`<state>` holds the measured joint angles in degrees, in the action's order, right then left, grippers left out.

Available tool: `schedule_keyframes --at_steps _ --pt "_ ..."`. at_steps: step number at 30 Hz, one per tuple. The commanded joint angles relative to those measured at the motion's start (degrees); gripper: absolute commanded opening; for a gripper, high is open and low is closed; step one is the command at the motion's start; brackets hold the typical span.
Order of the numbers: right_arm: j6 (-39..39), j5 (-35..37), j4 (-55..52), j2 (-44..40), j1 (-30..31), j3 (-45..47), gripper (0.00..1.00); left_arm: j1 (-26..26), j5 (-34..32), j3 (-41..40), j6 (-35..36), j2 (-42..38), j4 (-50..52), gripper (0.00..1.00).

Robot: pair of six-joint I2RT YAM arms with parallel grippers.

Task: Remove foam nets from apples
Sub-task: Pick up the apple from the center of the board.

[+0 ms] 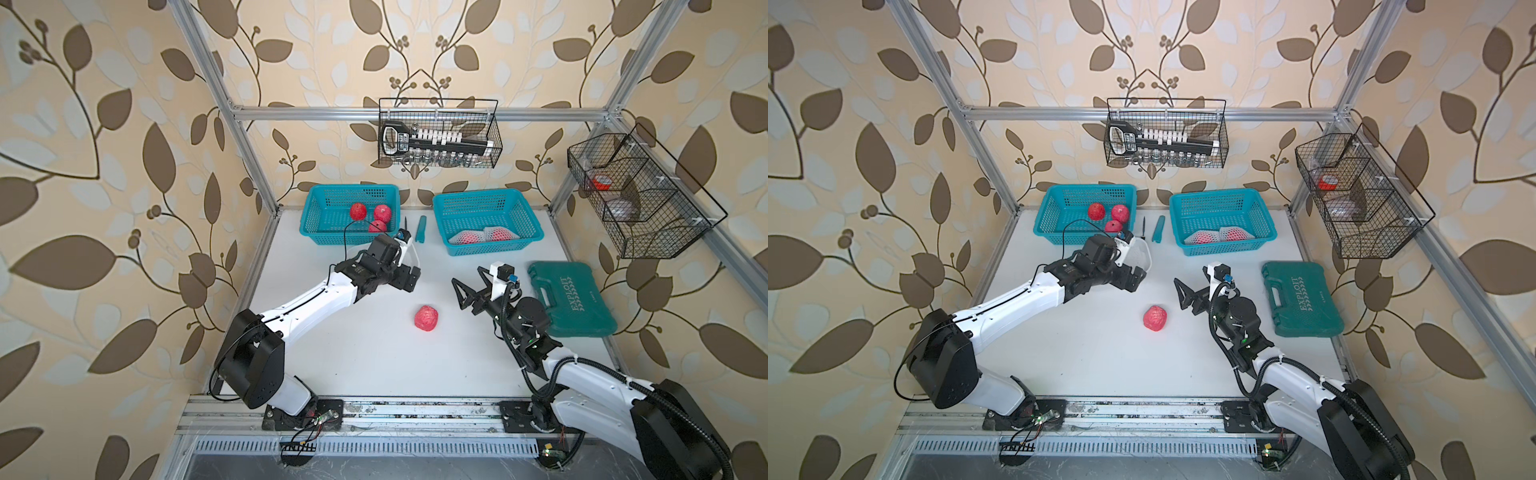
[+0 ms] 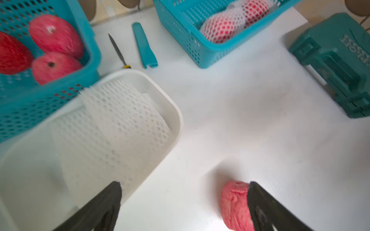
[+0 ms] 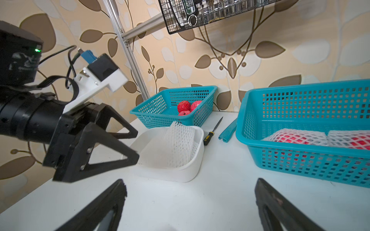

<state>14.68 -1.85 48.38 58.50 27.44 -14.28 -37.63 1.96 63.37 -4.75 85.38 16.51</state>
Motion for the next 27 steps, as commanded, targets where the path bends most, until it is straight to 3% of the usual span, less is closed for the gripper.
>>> schedule_keyframes --at_steps 1,6,13,21,24,27 --pt "-2.60 1.19 -4.11 -2.38 1.17 2.00 1.00 -2.76 2.27 -2.21 -2.93 -0.78 1.90 0.99" --pt "-0.70 1.10 -8.35 -13.07 1.49 8.82 1.00 -6.58 4.24 -0.26 -2.39 3.39 3.50 0.99" --pt "-7.19 1.58 -7.40 -22.76 1.50 11.46 0.99 -11.34 3.84 -0.60 -3.86 9.25 2.87 0.99" --pt "-8.14 -12.97 -2.89 -15.55 1.55 9.34 0.99 -12.55 3.74 -0.46 -3.82 15.08 0.59 0.98" --pt "-7.69 -16.53 -1.72 -11.48 1.69 7.73 1.00 -12.60 3.10 -0.27 -3.90 16.34 0.04 0.91" --pt "-7.78 -15.42 -1.84 -10.88 1.87 7.29 0.99 -12.60 2.09 -1.01 -3.91 16.49 -0.79 0.79"
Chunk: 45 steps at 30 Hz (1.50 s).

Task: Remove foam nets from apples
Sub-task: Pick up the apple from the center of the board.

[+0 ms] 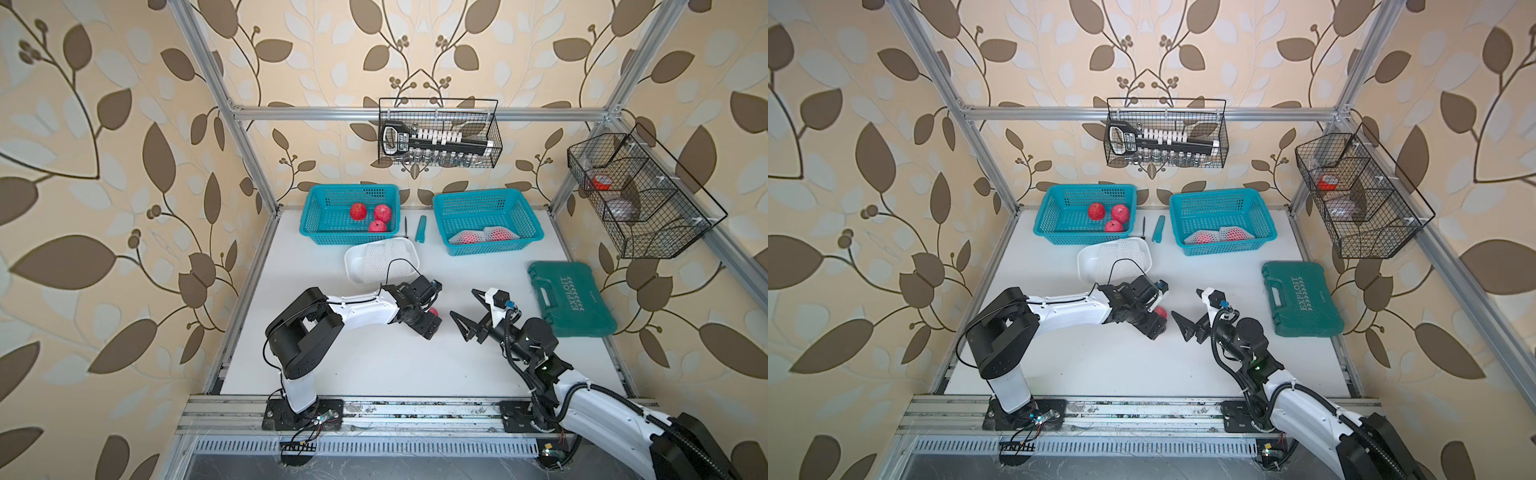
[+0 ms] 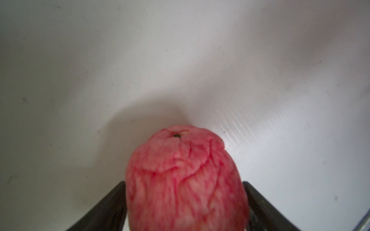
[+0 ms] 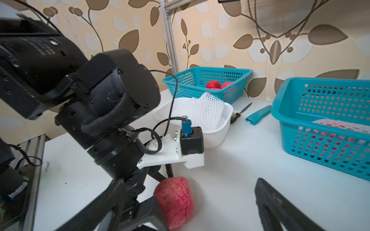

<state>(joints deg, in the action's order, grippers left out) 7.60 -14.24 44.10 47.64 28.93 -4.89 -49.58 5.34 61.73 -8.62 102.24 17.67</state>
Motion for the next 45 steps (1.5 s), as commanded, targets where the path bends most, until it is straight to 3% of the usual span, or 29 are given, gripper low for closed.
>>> schedule_keyframes --at_steps 1,7,27,33,40,45 --pt "-0.61 -2.09 2.45 -0.55 0.38 -1.99 0.99 -0.68 -1.42 0.25 0.15 -0.45 -2.30 0.76" --pt "0.00 2.96 0.59 -4.53 0.48 -0.86 1.00 -0.67 -1.57 -0.29 1.54 -0.40 -2.55 0.60" --pt "1.83 13.14 -0.59 -6.27 0.46 -0.38 1.00 -0.13 -5.95 2.17 6.04 -7.52 -1.34 0.57" --pt "2.77 18.65 -2.85 -8.70 0.40 0.14 1.00 4.01 -3.33 5.67 6.46 -9.24 -1.83 0.57" --pt "2.97 20.30 -4.19 -9.69 0.42 0.14 1.00 9.06 -1.08 13.74 8.54 -8.43 -1.86 0.57" --pt "3.04 19.67 -3.31 -7.73 0.35 -0.28 1.00 16.37 3.35 17.63 8.60 -9.28 -3.05 0.57"
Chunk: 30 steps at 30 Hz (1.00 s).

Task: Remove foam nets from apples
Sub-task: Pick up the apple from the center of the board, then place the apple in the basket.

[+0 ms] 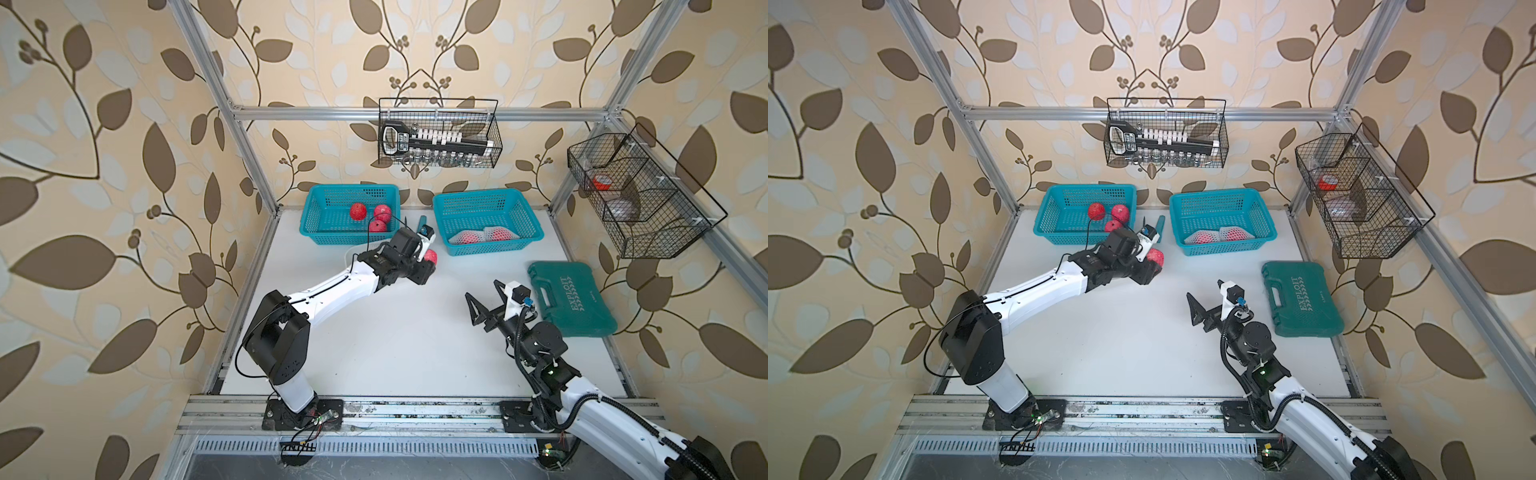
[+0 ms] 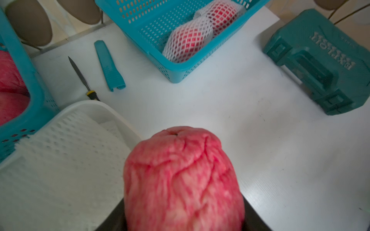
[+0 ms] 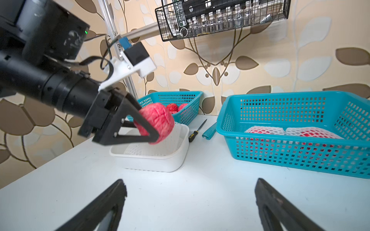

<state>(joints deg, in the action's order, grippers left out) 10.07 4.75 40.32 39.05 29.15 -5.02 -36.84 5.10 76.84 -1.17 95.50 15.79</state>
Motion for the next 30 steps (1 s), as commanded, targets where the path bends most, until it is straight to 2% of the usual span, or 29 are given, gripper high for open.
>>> schedule_keyframes --at_steps 1,9,13,16,30 --pt "0.48 0.22 0.38 1.55 0.17 -0.50 1.00 5.20 4.27 3.06 0.76 -2.47 -1.70 0.57" --pt "0.31 -2.55 1.00 6.88 0.19 -2.60 0.99 15.55 4.57 9.52 0.91 2.29 -2.66 0.58" --pt "0.15 -2.38 -0.32 7.53 0.20 -3.45 1.00 20.61 4.58 15.77 1.43 7.36 0.43 0.58" --pt "0.04 -2.10 -0.55 7.12 0.12 -3.41 0.99 23.11 3.02 21.33 3.25 11.34 2.71 0.58" --pt "0.13 -2.20 -0.43 7.35 0.13 -3.51 1.00 33.59 4.38 44.46 6.13 29.89 13.71 0.58"
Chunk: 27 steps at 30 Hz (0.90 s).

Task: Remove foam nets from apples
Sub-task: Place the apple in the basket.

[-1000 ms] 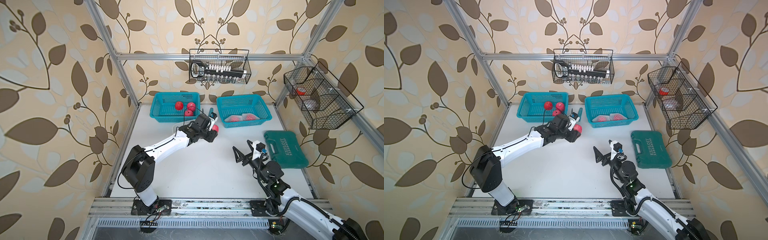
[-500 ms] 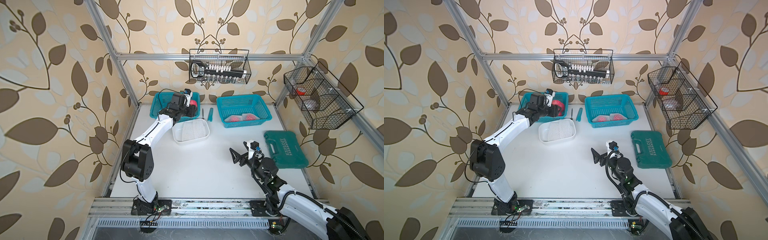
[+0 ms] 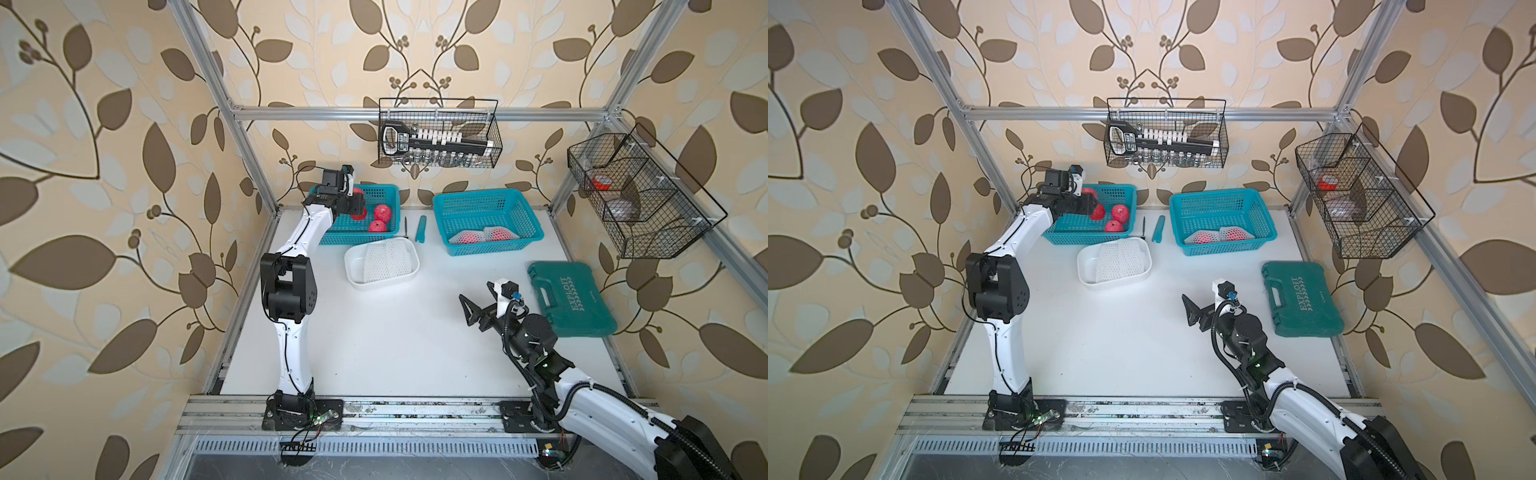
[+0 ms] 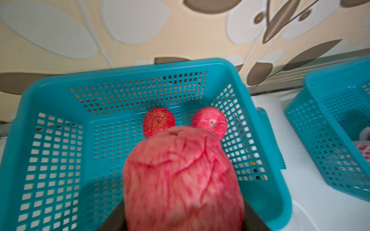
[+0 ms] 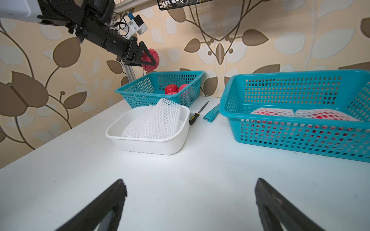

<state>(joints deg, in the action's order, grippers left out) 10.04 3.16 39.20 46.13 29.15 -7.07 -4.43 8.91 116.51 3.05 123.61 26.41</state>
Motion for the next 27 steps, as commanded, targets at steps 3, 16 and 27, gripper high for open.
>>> schedule_keyframes --at_steps 3,16,27 --pt "0.16 -0.50 0.35 0.04 0.15 -1.46 0.99 2.76 0.37 6.21 2.32 4.74 0.23 0.59" --pt "-0.31 -1.09 -0.35 -1.51 0.14 -1.48 0.99 4.68 -2.40 19.09 1.52 22.43 -9.30 0.62" --pt "-0.55 -0.70 -0.53 -1.74 0.15 -1.56 1.00 4.72 -5.36 11.09 -0.73 16.73 -14.77 0.99"
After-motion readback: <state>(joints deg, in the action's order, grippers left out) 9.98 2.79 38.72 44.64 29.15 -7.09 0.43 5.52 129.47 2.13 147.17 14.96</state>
